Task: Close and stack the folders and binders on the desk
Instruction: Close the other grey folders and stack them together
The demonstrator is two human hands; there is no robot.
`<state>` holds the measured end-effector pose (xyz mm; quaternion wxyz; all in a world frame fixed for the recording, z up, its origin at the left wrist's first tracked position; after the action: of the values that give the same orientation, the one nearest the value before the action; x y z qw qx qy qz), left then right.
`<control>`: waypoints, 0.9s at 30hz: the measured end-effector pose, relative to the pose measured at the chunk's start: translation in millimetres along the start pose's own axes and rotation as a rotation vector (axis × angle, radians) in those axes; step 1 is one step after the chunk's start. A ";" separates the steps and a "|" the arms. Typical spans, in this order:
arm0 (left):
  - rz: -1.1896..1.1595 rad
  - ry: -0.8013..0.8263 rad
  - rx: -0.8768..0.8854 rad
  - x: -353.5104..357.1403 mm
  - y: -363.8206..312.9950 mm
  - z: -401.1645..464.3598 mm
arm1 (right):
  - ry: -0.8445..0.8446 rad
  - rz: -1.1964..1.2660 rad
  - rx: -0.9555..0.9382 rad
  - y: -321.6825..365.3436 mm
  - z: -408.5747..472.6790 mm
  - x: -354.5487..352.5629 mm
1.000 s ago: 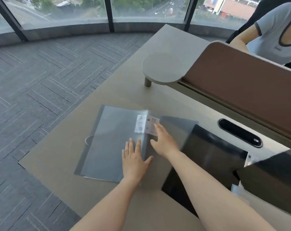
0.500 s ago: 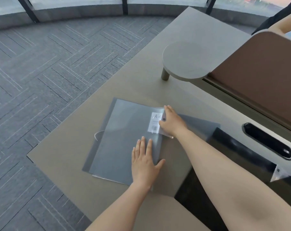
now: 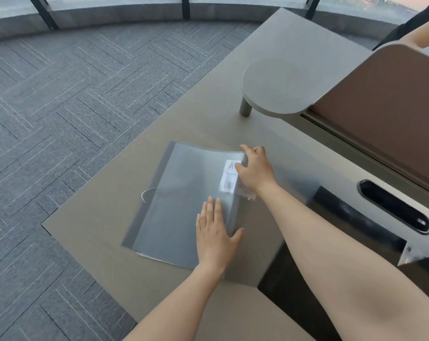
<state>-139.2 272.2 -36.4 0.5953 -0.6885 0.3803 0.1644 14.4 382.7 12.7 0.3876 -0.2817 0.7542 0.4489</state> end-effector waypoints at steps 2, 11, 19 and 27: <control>-0.030 -0.023 -0.008 -2.9 -4.1 0.7 | -0.050 0.043 -0.025 6.8 -4.3 -5.9; -0.208 -0.179 0.005 -27.5 -31.4 -2.1 | -0.241 0.221 -0.184 43.9 -52.9 -39.7; -0.333 -0.265 0.052 -45.0 -57.2 -30.4 | -0.348 0.360 -0.282 53.3 -108.3 -65.1; -0.352 -0.346 0.080 -62.4 -82.5 -60.3 | -0.429 0.484 -0.369 44.9 -156.9 -87.8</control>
<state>-134.5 235.9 77.5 0.6979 -0.6815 0.1529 0.1583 -24.9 268.5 153.3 0.3621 -0.0599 0.6070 0.7049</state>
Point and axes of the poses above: each hand's wrist, its own z-axis towards the middle knuckle, its own x-axis out of the palm, y = z × x, the point moved 1 cm from there along z, towards the middle knuckle, and after that the axes turned 9 degrees about -z, right-handed, at the moved point
